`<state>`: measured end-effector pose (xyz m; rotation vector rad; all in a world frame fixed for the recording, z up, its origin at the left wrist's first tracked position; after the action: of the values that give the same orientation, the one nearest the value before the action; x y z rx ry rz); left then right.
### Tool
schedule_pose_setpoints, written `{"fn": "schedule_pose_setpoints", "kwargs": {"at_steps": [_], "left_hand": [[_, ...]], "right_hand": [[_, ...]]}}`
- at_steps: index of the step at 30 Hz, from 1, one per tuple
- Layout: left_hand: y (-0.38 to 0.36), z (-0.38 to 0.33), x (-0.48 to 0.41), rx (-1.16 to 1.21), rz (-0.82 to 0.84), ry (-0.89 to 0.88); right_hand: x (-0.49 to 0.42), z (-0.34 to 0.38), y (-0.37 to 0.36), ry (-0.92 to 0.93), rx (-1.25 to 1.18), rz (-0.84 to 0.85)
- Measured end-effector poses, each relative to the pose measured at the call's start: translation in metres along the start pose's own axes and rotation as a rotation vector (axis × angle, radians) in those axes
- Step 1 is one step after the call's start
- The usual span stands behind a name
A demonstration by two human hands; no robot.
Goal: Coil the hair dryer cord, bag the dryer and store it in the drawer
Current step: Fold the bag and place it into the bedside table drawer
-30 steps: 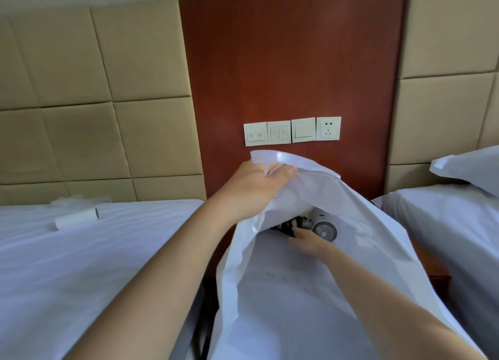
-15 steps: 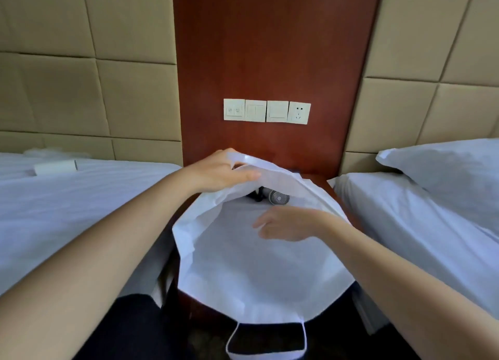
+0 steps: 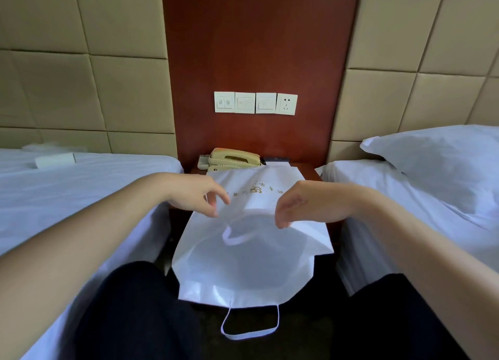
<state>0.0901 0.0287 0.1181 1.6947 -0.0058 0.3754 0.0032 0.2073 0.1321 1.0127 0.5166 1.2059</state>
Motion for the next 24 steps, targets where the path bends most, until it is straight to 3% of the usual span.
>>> {"fn": "schedule_pose_setpoints", "kwargs": {"at_steps": [4,7,10,12,17,20,24], "left_hand": [[-0.023,0.014,-0.018,0.136,-0.053,0.049],[-0.048,0.032,-0.041,0.255,-0.176,0.136],[-0.079,0.056,-0.059,0.385,-0.35,0.343],[-0.099,0.068,-0.064,0.548,-0.449,0.493],[-0.159,0.078,-0.079,1.07,-0.374,0.653],[-0.174,0.077,-0.094,1.137,-0.407,0.677],[-0.2,0.085,-0.108,1.188,-0.476,0.761]], "right_hand": [[-0.008,-0.025,-0.007,-0.037,-0.062,-0.038],[-0.026,-0.057,-0.013,-0.068,-0.089,-0.192],[-0.043,-0.104,-0.022,-0.134,-0.104,-0.425],[-0.052,-0.137,-0.035,-0.215,-0.138,-0.488],[-0.07,-0.196,-0.074,-0.415,-0.523,-0.588],[-0.076,-0.219,-0.091,-0.474,-0.697,-0.697],[-0.084,-0.233,-0.102,-0.506,-0.673,-0.729]]}}
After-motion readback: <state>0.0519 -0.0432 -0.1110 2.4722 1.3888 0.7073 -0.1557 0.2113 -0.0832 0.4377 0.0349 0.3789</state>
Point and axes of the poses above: each hand's wrist, its own x-axis away from the middle knuckle, its own y-axis out of the back of the hand, z = x × y, the point moved 5 cm from there along -x, towards the middle knuckle, and after that the axes turned 7 degrees about -x, right-handed, at the moved point
